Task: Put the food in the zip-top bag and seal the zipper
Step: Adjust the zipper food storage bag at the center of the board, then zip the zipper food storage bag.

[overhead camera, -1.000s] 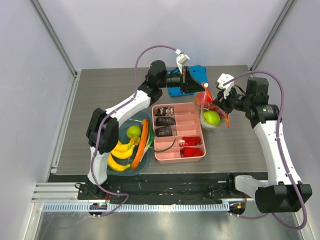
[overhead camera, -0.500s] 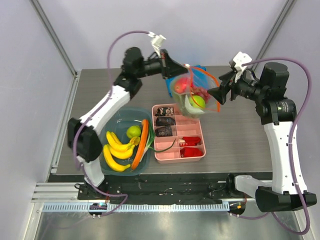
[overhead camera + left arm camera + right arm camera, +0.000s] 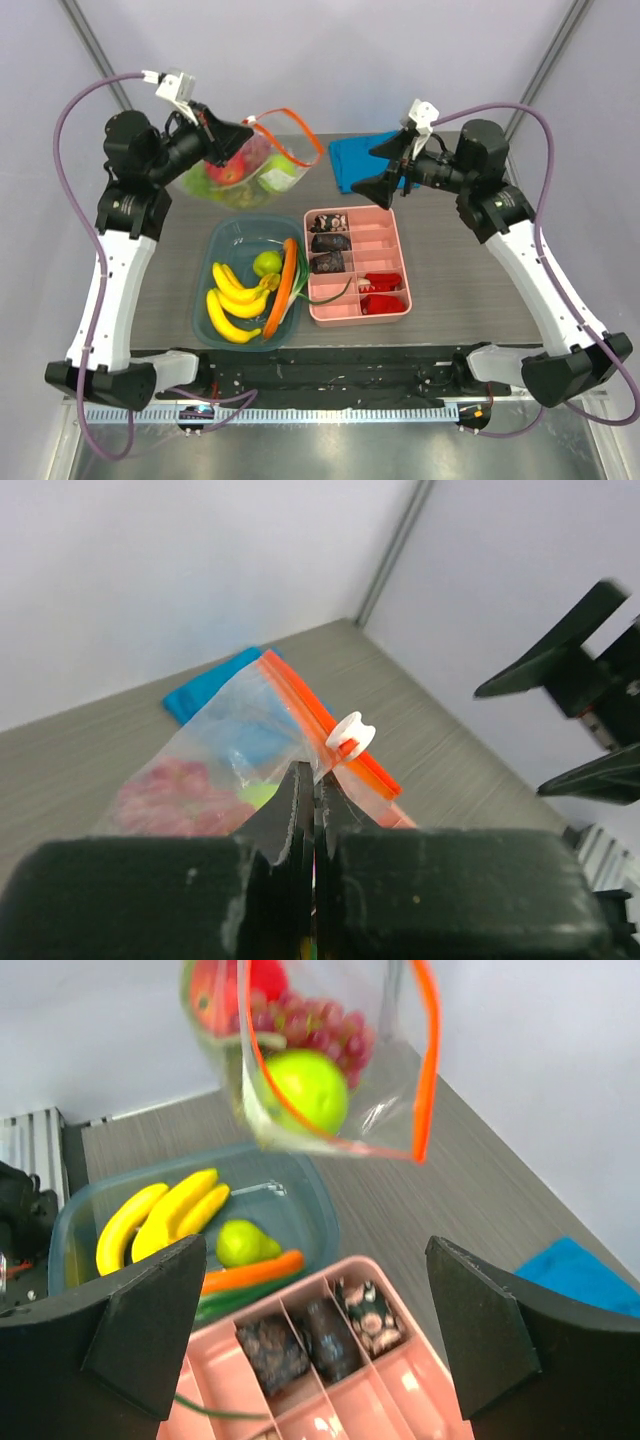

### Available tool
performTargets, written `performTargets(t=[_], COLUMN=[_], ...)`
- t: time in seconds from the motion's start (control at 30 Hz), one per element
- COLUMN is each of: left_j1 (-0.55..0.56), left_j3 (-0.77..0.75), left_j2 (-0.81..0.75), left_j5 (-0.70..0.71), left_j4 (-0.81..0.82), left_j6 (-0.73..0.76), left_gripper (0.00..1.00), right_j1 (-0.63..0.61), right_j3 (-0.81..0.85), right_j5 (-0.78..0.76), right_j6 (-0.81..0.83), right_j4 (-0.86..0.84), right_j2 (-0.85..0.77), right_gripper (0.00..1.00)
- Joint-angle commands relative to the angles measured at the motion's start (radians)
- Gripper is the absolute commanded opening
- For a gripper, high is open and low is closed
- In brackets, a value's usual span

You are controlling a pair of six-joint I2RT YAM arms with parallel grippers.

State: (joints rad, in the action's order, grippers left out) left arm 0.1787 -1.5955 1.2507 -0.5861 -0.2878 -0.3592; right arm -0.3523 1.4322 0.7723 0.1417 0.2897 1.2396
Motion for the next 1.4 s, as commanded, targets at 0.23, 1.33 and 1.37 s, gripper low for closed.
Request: performTargets(t=[0.23,1.33,1.37], left_j1=[-0.035,-0.303,-0.304], left_j3=[0.163,0.167,0.161], left_j2=[-0.211,-0.148,-0.14], left_j5=[0.212,-0.682,-0.695], left_j4=[-0.235,-0.212,-0.234], left_j6=[0.172,0.354,0.393], left_gripper=[0.0,0.0,0.0], right_j1=[-0.325,-0.45,-0.45], right_j3=[0.137,0.174,0.174], right_j5=[-0.16,-0.166,-0.172], right_j6=[0.166,0.48,0.477], right_j4=[-0.333,-0.39,-0.386], right_j2=[0.237,0.443,0.44], right_gripper=[1.0,0.44,0.55])
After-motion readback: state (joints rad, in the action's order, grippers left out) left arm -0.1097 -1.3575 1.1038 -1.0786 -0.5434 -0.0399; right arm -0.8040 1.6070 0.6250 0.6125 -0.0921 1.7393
